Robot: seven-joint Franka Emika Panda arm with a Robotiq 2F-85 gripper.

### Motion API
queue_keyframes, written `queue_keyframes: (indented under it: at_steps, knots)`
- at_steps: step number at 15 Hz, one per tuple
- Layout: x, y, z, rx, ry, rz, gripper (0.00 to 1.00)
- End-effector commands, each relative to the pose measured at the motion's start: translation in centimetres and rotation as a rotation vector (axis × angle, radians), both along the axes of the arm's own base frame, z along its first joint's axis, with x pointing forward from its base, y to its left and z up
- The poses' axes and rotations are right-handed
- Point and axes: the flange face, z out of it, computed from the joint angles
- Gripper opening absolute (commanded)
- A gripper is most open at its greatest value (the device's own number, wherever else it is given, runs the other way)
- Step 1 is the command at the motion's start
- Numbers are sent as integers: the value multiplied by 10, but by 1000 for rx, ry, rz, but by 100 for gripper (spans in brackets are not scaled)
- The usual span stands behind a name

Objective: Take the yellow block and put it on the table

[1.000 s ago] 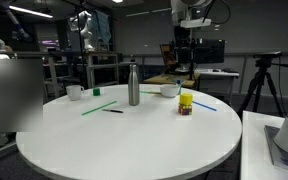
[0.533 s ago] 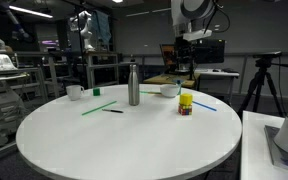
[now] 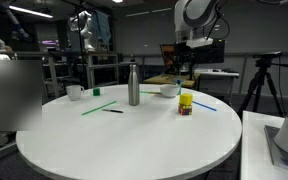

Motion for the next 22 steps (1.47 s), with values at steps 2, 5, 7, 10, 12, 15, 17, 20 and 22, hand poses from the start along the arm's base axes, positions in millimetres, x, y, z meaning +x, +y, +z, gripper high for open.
queue_keyframes:
  at_steps: [2,5,7,10,12,15,17,20,22]
  knots:
    - [-11,-3,-18,82,-14,66,100]
    - [-20,-5,-28,123,10,115,100]
    - [-26,-6,-34,143,30,147,100]
    - [-33,-9,-44,165,57,188,100]
    - [-34,-11,-49,166,75,214,100]
    - [-31,-11,-55,162,93,233,100]
    - [-26,-9,-59,159,105,240,100]
    - [-18,-4,-68,153,131,251,100]
    - [-11,1,-72,153,143,264,100]
